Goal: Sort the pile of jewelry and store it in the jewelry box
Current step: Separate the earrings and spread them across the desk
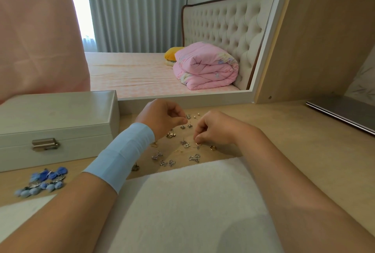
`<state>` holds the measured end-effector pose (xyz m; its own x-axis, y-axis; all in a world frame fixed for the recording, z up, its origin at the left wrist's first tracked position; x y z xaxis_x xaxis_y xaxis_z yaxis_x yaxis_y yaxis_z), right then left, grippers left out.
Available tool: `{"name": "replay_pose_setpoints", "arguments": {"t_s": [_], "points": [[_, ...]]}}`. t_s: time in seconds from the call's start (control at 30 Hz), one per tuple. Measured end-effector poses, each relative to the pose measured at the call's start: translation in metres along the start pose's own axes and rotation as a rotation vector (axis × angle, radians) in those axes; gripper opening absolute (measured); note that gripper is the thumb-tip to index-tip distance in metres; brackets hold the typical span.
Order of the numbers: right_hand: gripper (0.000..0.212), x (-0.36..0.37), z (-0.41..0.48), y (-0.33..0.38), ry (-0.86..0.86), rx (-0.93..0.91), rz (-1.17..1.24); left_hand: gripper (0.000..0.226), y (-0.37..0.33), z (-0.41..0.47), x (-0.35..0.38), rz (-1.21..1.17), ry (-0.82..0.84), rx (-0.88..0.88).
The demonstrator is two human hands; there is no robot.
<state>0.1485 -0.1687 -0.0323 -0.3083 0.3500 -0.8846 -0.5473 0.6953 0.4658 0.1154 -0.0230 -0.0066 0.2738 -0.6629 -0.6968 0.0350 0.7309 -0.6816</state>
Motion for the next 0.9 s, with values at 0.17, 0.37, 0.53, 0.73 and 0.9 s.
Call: {"name": "replay_pose_setpoints", "arguments": {"t_s": [0.17,0.37,0.53,0.73,0.9], "points": [[0.003,-0.020,-0.006,-0.010,0.039,0.029,-0.067,0.010,0.004,0.001,0.001,0.011,0.033,-0.010],[0.005,-0.012,-0.013,-0.026,0.132,0.114,-0.110,0.009,0.008,0.001,0.011,0.064,0.118,-0.032],[0.007,-0.016,-0.010,-0.013,0.055,0.074,-0.052,0.008,0.009,0.001,0.011,0.094,0.121,-0.042],[0.010,-0.001,-0.008,0.012,0.091,0.026,-0.095,0.009,0.008,-0.001,0.009,0.083,0.124,-0.047],[0.004,-0.008,-0.008,0.009,0.071,0.004,-0.079,0.008,0.008,-0.001,0.006,0.064,0.120,-0.034]]}}
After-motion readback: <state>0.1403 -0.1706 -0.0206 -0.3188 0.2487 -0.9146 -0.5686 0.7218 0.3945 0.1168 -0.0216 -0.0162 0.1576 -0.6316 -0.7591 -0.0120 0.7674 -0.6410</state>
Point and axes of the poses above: each hand's wrist, its own z-axis towards the middle knuckle, its own x-axis out of the palm, y = z × x, the point moved 9 cm from there along z, towards the middle knuckle, and after that the axes turned 6 degrees about -x, right-handed, at the moved point
